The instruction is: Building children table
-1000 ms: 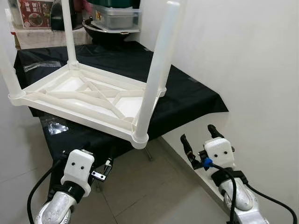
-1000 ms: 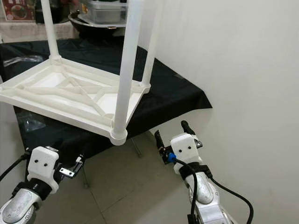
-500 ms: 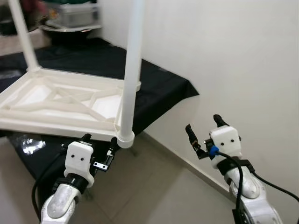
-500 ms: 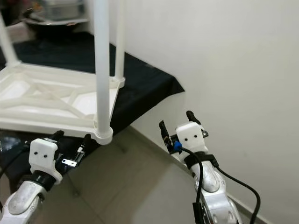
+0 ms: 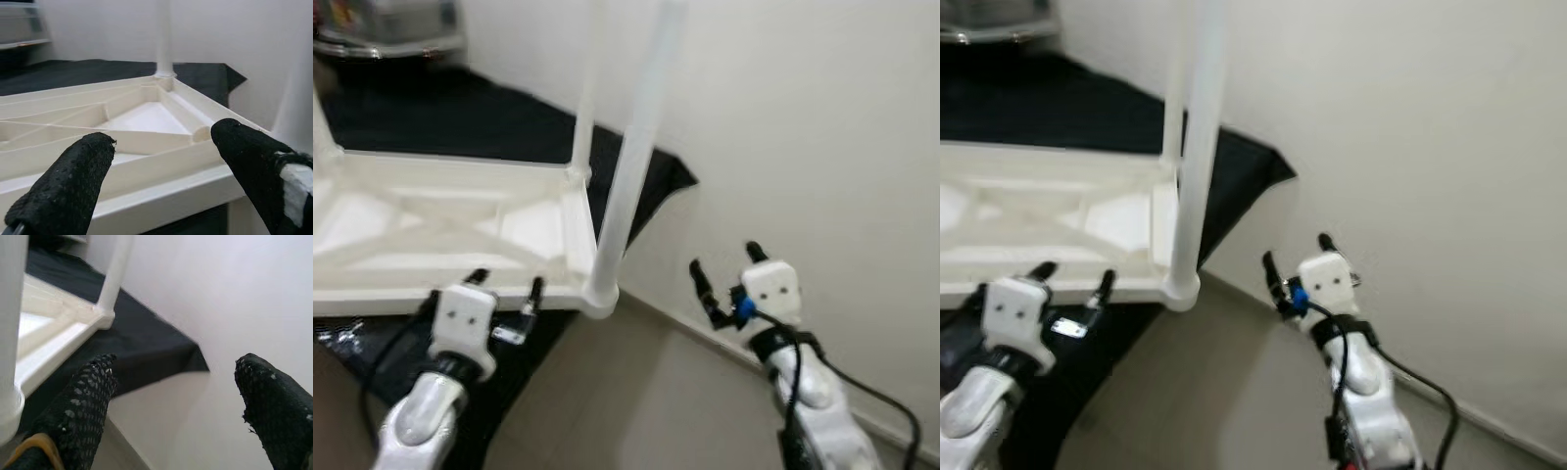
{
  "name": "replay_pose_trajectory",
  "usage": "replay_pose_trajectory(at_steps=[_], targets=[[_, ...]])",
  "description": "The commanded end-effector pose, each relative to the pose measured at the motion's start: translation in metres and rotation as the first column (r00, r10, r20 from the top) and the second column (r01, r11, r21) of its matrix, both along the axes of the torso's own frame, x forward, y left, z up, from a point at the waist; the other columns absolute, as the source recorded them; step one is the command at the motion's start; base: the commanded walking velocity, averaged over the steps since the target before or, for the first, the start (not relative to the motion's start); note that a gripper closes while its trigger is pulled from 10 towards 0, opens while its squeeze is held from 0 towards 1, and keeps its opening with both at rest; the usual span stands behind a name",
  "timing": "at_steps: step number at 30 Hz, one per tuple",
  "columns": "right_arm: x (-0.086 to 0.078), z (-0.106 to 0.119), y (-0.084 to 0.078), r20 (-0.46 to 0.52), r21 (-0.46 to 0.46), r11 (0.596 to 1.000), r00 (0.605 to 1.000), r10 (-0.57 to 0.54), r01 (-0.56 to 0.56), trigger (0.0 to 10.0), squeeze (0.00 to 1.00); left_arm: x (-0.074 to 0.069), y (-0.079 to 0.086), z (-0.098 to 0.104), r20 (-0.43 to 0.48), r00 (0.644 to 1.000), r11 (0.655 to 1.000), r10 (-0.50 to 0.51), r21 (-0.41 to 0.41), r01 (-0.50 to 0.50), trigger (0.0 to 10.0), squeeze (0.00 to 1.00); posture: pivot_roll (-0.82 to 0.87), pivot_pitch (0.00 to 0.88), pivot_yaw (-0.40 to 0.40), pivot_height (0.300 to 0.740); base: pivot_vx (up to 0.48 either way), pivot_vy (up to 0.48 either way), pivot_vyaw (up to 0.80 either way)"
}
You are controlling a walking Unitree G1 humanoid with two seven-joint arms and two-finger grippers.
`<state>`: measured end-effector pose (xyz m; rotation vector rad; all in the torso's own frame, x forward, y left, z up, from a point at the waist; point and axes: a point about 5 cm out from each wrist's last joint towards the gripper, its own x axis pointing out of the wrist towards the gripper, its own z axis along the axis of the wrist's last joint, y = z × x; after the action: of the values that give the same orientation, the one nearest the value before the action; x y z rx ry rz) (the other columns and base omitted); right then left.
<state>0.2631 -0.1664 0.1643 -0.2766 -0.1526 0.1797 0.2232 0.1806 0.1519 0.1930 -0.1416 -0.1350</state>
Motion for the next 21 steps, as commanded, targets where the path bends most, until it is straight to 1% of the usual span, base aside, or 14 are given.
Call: replay_pose_trajectory(at_steps=[1,6,9,10,13,15,21], targets=[[0.003,-0.006,-0.010,-0.040,0.010,0.999,0.999,-0.034,0.034,10.0,0.00,-0.001,-0.006,-0.002,-0.008,1.000,1.000,-0.014,-0.005,0.014,10.0,0.00,0.07,0.000,-0.158,0.740,0.000,0.000,0.00],[0.008,-0.004,-0.012,-0.034,0.022,0.999,0.998,-0.045,0.046,10.0,0.00,-0.001,-0.004,-0.002,-0.005,1.000,1.000,0.004,-0.001,-0.004,10.0,0.00,0.08,0.000,-0.158,0.740,0.000,0.000,0.00],[0.014,-0.003,-0.016,-0.033,0.029,0.997,0.997,-0.067,0.068,10.0,0.00,0.000,0.014,-0.006,-0.019,0.988,0.988,0.152,0.015,-0.152,10.0,0.00,0.08,0.000,-0.156,0.740,0.000,0.000,0.00],[0.015,-0.003,-0.017,-0.033,0.031,0.997,0.997,-0.072,0.074,10.0,0.00,0.000,0.018,-0.007,-0.024,0.983,0.983,0.181,0.017,-0.180,10.0,0.00,0.08,0.000,-0.156,0.740,0.000,0.000,0.00],[0.016,-0.003,-0.018,-0.034,0.035,0.996,0.996,-0.078,0.079,10.0,0.00,0.000,0.021,-0.009,-0.032,0.980,0.980,0.197,0.018,-0.196,10.0,0.00,0.08,0.000,-0.157,0.740,0.000,0.000,0.00],[0.018,-0.003,-0.019,-0.037,0.041,0.995,0.996,-0.084,0.086,10.0,0.00,-0.001,0.023,-0.010,-0.041,0.978,0.979,0.203,0.019,-0.202,10.0,0.00,0.09,0.000,-0.159,0.740,0.000,0.259,0.00],[0.020,-0.004,-0.020,-0.049,0.046,0.994,0.994,-0.096,0.098,10.0,0.00,-0.001,0.022,-0.010,-0.046,0.979,0.980,0.199,0.024,-0.198,10.0,0.00,0.09,0.000,-0.161,0.740,0.000,0.437,0.00]])
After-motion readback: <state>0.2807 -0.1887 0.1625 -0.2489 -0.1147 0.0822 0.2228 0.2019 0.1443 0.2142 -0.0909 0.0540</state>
